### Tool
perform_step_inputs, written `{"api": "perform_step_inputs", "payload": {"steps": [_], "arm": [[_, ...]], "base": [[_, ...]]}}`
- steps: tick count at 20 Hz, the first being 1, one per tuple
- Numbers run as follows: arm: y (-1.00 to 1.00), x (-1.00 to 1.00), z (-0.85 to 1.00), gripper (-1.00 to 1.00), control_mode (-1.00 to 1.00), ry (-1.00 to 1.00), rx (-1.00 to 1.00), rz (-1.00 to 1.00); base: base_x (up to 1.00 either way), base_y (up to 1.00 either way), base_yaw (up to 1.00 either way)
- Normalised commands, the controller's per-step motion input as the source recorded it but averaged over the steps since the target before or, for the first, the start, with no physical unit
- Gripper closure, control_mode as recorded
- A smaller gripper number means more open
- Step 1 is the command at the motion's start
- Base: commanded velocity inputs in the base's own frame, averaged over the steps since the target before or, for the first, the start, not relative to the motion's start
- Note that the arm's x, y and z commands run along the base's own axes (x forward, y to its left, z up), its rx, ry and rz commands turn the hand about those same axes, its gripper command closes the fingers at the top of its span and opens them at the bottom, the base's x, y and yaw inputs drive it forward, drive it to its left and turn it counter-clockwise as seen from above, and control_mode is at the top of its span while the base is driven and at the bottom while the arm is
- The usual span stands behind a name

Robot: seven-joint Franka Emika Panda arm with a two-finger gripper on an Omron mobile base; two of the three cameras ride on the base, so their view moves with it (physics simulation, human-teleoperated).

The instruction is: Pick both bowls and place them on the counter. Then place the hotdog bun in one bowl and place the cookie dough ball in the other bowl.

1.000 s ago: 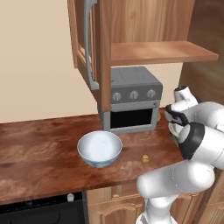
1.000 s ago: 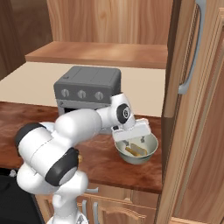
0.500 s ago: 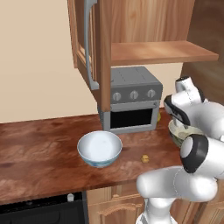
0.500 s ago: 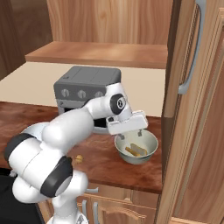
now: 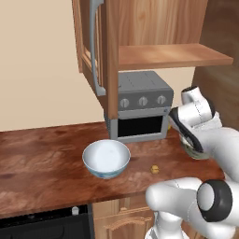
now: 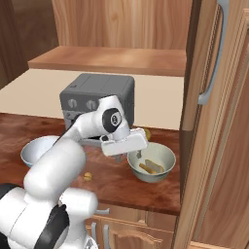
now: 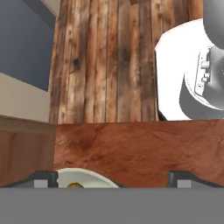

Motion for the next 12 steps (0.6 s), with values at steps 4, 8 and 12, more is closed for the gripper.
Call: {"api": "perform_step_inputs", "payload": {"steps": [4,8,12], "arm": [[0.66,-0.31,0.01,-1.0,-1.0,0.05,0.0,0.0],[0.7,-0.19,0.0,-1.0,-1.0,0.08,0.0,0.0],[0.71,-0.12,-0.01,-1.0,-1.0,0.09,0.01,0.0]], "base": [[0.0,0.0,0.0],[0.0,0.0,0.0],[0.0,0.0,0.0]]}}
